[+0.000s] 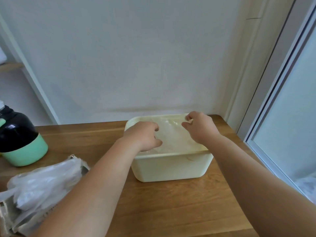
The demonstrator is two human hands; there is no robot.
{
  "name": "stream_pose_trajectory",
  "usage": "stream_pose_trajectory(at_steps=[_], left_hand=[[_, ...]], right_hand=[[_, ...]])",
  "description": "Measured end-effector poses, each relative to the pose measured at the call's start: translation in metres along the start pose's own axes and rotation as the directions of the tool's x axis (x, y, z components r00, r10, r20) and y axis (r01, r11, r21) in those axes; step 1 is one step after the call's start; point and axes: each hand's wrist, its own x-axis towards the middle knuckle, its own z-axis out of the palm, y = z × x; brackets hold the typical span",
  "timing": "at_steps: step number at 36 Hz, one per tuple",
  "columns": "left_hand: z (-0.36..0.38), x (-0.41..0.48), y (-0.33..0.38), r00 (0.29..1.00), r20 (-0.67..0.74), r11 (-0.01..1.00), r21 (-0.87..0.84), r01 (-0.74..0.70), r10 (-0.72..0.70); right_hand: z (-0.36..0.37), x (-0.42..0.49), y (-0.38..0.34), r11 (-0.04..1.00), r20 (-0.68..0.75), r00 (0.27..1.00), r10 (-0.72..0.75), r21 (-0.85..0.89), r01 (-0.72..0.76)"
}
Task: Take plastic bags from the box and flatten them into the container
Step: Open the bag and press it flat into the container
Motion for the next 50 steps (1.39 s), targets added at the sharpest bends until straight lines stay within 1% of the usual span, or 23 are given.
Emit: stream_pose_trajectory(at_steps=[4, 8, 10, 11, 15, 17, 20, 23, 25, 30, 32, 33, 35, 36, 37, 38, 39, 41, 43, 45, 46, 48, 50], left_hand=[[0.007, 0.003, 0.003, 0.990, 0.132, 0.999, 0.006, -0.044, 0.043], [0.009, 0.006, 0.007, 0.975, 0.218, 0.995, 0.081, -0.063, 0.044], [0.010, 0.007, 0.008, 0.971, 0.239, 0.992, 0.114, -0.051, 0.022], [0.011, 0.008, 0.008, 0.975, 0.222, 0.992, 0.116, -0.046, 0.019], [0.011, 0.007, 0.006, 0.996, 0.091, 0.995, 0.098, 0.016, -0.025], [0.009, 0.006, 0.002, 0.996, -0.044, 0.994, 0.065, 0.086, -0.084], [0.001, -0.002, -0.001, 0.946, -0.272, 0.982, 0.011, 0.188, -0.178], [-0.008, -0.012, -0.001, 0.883, -0.434, 0.967, 0.091, 0.240, -0.178], [-0.014, -0.019, -0.004, 0.857, -0.483, 0.957, 0.119, 0.266, -0.178], [-0.024, -0.027, -0.015, 0.801, -0.526, 0.896, 0.151, 0.417, -0.285], [-0.024, -0.029, -0.011, 0.783, -0.578, 0.916, 0.143, 0.375, -0.231], [-0.024, -0.029, -0.009, 0.779, -0.609, 0.943, 0.148, 0.299, -0.152], [-0.022, -0.027, -0.003, 0.767, -0.635, 0.978, 0.202, 0.048, 0.094], [-0.021, -0.024, 0.000, 0.774, -0.597, 0.968, 0.239, -0.080, 0.211], [-0.020, -0.021, 0.003, 0.800, -0.522, 0.948, 0.262, -0.182, 0.297], [-0.019, -0.017, 0.006, 0.841, -0.421, 0.932, 0.267, -0.244, 0.340], [-0.017, -0.013, 0.008, 0.883, -0.315, 0.926, 0.265, -0.270, 0.347], [-0.013, -0.006, 0.008, 0.951, -0.131, 0.935, 0.261, -0.241, 0.281], [-0.009, 0.000, 0.006, 0.982, 0.020, 0.950, 0.250, -0.186, 0.187], [-0.005, 0.005, 0.003, 0.985, 0.129, 0.963, 0.231, -0.141, 0.114], [-0.002, 0.008, 0.003, 0.982, 0.165, 0.967, 0.219, -0.130, 0.095], [0.002, 0.011, 0.002, 0.974, 0.215, 0.977, 0.184, -0.109, 0.068], [0.005, 0.014, 0.002, 0.960, 0.275, 0.984, 0.152, -0.092, 0.047]], right_hand=[[0.002, 0.004, 0.000, 0.999, 0.016, 1.000, -0.019, -0.045, 0.020], [0.002, 0.005, 0.001, 0.993, 0.038, 0.999, -0.034, -0.112, 0.038], [0.002, 0.005, 0.003, 0.987, 0.046, 0.999, -0.027, -0.155, 0.034], [0.001, 0.005, 0.003, 0.984, 0.052, 0.998, -0.023, -0.178, 0.032], [-0.002, 0.001, 0.002, 0.966, 0.078, 0.997, -0.023, -0.256, 0.043], [-0.002, 0.000, 0.002, 0.955, 0.071, 0.997, -0.024, -0.295, 0.044], [0.000, -0.001, 0.002, 0.937, 0.051, 0.998, -0.031, -0.346, 0.047], [0.002, 0.000, 0.001, 0.918, 0.020, 0.998, -0.054, -0.393, 0.058], [0.002, 0.001, 0.002, 0.908, 0.000, 0.998, -0.069, -0.415, 0.063], [0.000, -0.001, 0.000, 0.902, -0.002, 0.996, -0.088, -0.424, 0.079], [-0.003, -0.005, -0.003, 0.903, 0.007, 0.995, -0.102, -0.419, 0.096], [-0.005, -0.006, -0.005, 0.898, 0.009, 0.994, -0.112, -0.427, 0.105], [-0.008, -0.009, -0.006, 0.871, -0.011, 0.987, -0.162, -0.472, 0.137], [-0.010, -0.011, -0.007, 0.851, -0.043, 0.977, -0.208, -0.501, 0.158], [-0.012, -0.012, -0.007, 0.835, -0.088, 0.961, -0.261, -0.521, 0.179], [-0.014, -0.014, -0.008, 0.828, -0.133, 0.941, -0.311, -0.524, 0.199], [-0.016, -0.016, -0.008, 0.833, -0.167, 0.924, -0.345, -0.508, 0.220], [-0.019, -0.017, -0.012, 0.864, -0.160, 0.919, -0.361, -0.428, 0.265], [-0.021, -0.017, -0.016, 0.896, -0.037, 0.945, -0.324, -0.334, 0.294], [-0.018, -0.015, -0.019, 0.892, 0.165, 0.953, -0.253, -0.343, 0.296], [-0.017, -0.014, -0.018, 0.890, 0.249, 0.945, -0.210, -0.351, 0.291], [-0.011, -0.013, -0.017, 0.926, 0.384, 0.915, -0.123, -0.287, 0.245], [-0.006, -0.011, -0.016, 0.940, 0.484, 0.874, -0.050, -0.273, 0.205]])
